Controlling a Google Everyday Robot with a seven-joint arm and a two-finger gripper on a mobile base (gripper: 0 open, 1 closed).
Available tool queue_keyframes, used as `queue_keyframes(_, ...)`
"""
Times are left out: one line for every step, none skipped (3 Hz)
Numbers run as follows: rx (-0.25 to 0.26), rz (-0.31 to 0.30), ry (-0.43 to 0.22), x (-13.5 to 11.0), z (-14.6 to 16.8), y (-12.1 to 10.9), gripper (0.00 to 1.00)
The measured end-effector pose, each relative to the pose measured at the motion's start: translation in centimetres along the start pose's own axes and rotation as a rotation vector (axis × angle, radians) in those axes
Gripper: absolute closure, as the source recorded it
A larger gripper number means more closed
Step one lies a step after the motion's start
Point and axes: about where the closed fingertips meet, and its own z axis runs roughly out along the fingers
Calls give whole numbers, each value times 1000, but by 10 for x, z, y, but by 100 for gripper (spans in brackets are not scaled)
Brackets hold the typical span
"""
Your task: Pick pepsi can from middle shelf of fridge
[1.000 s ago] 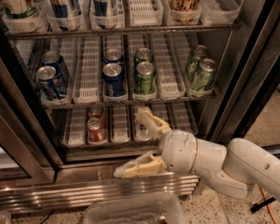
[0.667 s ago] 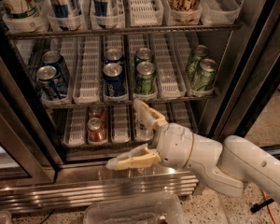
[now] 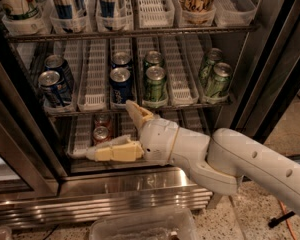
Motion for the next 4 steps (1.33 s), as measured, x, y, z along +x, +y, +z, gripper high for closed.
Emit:
queue_keyframes(43, -1, 23, 3, 3, -10, 0)
queue_keyframes(43, -1, 23, 3, 3, -10, 0)
queue_keyframes(120, -33, 52, 8, 1, -17, 0)
queue_keyframes(215, -145, 119, 14, 5, -10, 0)
